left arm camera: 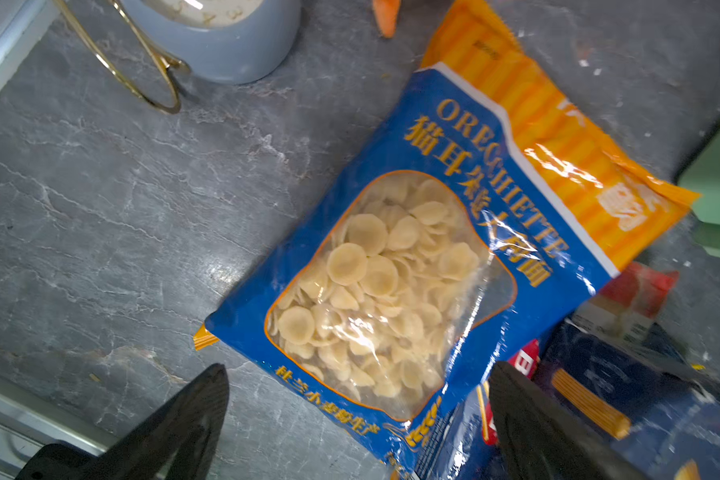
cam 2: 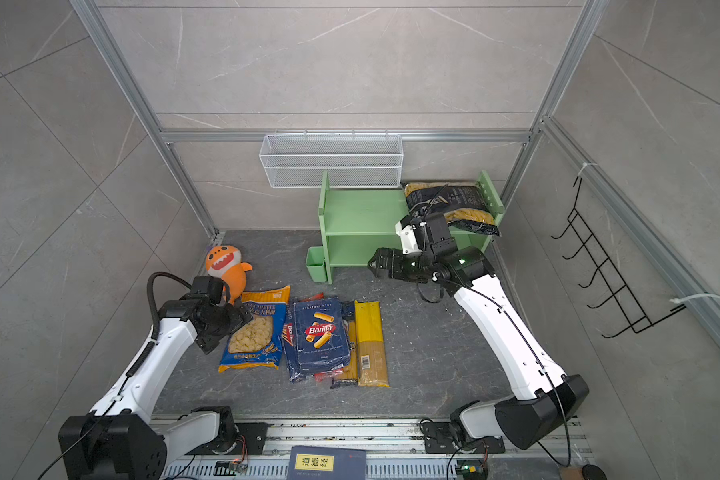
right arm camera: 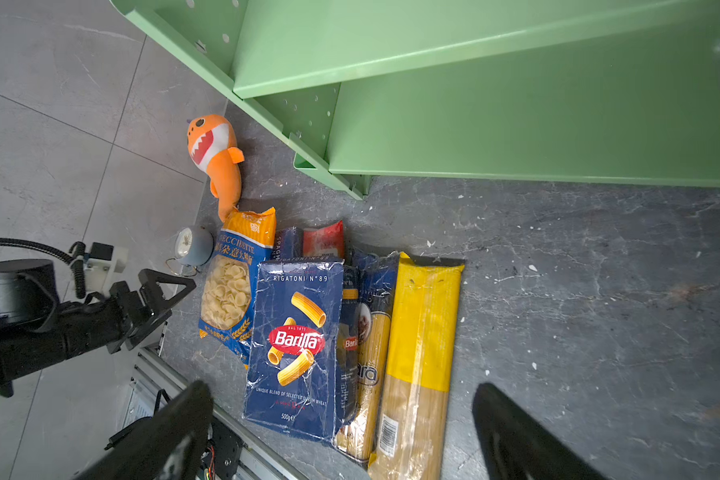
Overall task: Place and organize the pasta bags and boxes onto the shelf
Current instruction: 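Grasp the blue-and-orange orecchiette bag with the left gripper while the right arm withdraws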
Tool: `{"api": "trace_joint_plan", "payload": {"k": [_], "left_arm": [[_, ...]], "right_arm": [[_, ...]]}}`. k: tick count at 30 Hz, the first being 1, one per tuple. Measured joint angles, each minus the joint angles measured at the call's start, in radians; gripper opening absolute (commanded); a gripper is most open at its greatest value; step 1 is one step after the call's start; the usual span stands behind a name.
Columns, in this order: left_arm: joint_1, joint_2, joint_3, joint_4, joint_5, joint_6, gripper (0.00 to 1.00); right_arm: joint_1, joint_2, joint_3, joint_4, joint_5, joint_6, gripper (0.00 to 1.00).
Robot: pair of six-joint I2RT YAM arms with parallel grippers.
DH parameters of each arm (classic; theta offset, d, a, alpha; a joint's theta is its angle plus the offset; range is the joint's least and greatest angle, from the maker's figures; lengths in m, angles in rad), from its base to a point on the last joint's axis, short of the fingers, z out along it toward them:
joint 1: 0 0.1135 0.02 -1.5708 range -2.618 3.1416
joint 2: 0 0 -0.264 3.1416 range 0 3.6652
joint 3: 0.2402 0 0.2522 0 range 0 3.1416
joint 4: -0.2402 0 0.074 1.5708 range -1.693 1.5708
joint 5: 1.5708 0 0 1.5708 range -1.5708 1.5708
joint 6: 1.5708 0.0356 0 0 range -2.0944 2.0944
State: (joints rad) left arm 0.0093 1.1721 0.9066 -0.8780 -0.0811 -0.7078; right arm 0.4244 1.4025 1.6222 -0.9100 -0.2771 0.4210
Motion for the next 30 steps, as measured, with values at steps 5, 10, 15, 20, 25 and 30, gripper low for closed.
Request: {"api": "trace_joint_plan", "payload": {"k": [5,10,15,20,25,30], "left_arm": [[0.065,0.055,-0.04,0.063,0.036,0.019,1.0],[0.096,0.16,-0.045,0.157,0.074,0.063,1.0],[0.098,0.214,-0.067,0.237,0.119,0.098,1.0],[0.104,0.249,-0.076,0.29,0.161,0.126,1.0],[0.109,0.278,-0.084,0.342,0.203,0.143,0.96],[0.112,0.288,-0.085,0.362,0.245,0.156,0.76]], "right_arm": [[0.0,0.0,0.0,0.002,-0.001,-0.008,0.99],[0.0,0.0,-0.001,0.002,0.0,-0.022,0.99],[0.0,0.0,-0.001,0.002,0.007,-0.031,0.99],[0.0,0.0,-0.012,0.001,0.016,-0.034,0.99],[0.0,0.004,-0.013,0.002,0.018,-0.034,0.99],[0.0,0.033,-0.013,0.009,0.005,-0.034,0.99]]}}
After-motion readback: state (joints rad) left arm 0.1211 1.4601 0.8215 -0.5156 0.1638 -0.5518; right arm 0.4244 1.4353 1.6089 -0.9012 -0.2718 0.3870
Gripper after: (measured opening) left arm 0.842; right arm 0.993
